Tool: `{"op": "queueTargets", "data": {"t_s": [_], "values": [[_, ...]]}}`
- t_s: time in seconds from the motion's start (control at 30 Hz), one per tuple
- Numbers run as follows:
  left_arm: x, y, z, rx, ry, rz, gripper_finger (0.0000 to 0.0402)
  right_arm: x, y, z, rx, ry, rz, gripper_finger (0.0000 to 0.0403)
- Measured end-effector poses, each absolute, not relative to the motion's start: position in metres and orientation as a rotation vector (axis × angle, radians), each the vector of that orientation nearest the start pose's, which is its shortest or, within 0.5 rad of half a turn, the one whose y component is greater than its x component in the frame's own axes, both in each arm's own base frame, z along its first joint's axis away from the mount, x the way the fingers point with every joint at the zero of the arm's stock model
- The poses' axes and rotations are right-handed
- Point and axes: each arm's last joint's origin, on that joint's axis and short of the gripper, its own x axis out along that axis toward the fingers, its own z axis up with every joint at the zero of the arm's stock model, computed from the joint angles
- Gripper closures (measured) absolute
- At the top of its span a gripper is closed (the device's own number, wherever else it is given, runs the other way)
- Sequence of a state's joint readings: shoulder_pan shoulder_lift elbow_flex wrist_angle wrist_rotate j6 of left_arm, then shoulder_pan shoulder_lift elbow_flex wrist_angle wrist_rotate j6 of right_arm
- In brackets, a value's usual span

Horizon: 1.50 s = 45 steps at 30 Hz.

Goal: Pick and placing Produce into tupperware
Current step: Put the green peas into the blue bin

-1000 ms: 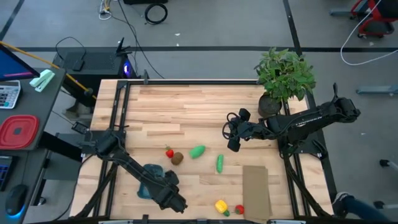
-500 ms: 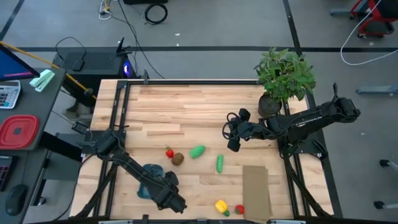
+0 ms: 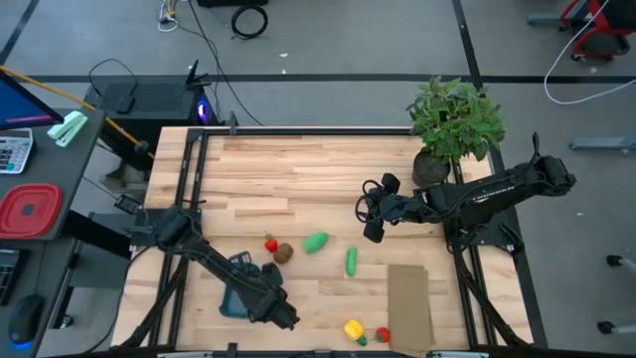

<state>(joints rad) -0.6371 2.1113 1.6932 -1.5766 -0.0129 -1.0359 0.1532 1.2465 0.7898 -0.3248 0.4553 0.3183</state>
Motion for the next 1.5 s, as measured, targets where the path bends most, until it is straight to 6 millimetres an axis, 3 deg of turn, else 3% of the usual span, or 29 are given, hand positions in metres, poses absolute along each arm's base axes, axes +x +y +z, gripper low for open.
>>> {"op": "queueTargets", "data": {"t_s": [0.2, 0.53, 0.77, 1.0, 1.27, 1.4, 1.5], "values": [[0.313, -0.192, 0.208, 0.032, 1.767, 0.487, 0.0250, 0.248, 0.025, 0.234, 0.056, 0.694, -0.397, 0.0172], [0.366, -0.122, 0.249, 0.122, 1.557, 0.494, 0.0289, 0.248, 0.025, 0.234, 0.090, 0.687, -0.408, 0.0172], [0.383, -0.085, 0.268, 0.305, 1.553, 0.337, 0.0297, 0.248, 0.027, 0.233, 0.052, 0.710, -0.344, 0.0172], [0.387, -0.066, 0.269, 0.474, 1.598, 0.211, 0.0247, 0.247, 0.035, 0.231, -0.249, 0.784, 0.076, 0.0172], [0.389, -0.054, 0.270, 0.476, 1.583, 0.289, 0.0184, 0.244, 0.054, 0.231, -0.473, 0.763, 0.243, 0.0172], [0.394, -0.049, 0.273, 0.376, 1.524, 0.380, 0.0183, 0.240, 0.071, 0.232, -0.502, 0.747, 0.291, 0.0174], [0.402, -0.048, 0.283, 0.358, 1.431, 0.366, 0.0198, 0.240, 0.084, 0.247, -0.528, 0.714, 0.286, 0.0179]]}}
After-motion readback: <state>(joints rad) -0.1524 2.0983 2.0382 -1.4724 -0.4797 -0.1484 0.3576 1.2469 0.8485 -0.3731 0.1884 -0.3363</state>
